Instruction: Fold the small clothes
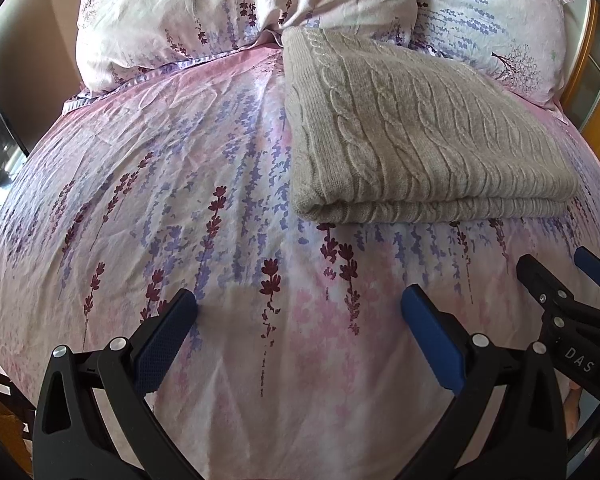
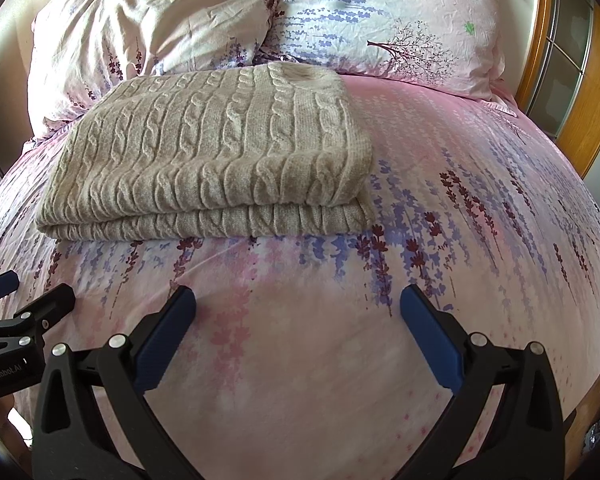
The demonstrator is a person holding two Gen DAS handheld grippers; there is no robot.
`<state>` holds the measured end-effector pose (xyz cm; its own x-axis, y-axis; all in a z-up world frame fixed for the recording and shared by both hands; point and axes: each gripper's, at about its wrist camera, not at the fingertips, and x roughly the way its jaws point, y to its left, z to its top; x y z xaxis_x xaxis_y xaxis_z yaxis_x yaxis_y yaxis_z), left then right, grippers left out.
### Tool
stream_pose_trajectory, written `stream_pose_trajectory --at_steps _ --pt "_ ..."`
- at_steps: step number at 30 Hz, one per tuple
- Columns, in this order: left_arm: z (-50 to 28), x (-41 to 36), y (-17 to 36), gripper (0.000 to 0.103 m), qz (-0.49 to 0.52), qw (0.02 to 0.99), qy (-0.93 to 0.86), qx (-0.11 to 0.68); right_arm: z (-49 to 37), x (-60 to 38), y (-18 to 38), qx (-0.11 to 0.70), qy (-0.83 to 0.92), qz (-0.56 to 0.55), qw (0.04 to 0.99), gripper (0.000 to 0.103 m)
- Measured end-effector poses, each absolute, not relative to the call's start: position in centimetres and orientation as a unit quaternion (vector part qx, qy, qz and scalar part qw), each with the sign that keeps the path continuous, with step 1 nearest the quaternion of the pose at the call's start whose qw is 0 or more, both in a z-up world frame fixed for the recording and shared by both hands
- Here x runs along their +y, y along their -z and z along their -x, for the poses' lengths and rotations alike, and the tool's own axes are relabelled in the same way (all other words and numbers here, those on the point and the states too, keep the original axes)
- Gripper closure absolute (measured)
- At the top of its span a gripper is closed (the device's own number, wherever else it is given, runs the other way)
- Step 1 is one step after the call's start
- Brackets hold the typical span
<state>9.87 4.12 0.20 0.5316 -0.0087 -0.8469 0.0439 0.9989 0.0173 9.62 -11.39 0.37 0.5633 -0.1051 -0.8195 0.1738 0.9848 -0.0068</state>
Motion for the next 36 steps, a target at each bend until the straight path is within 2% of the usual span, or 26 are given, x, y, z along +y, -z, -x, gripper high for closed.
stream_pose_trajectory --at_steps 36 --pt "-9.89 4.06 -0.15 0.001 -0.018 0.873 0.013 0.488 -9.60 -11.37 -0.33 0.460 0.079 -0.037 0.884 0.002"
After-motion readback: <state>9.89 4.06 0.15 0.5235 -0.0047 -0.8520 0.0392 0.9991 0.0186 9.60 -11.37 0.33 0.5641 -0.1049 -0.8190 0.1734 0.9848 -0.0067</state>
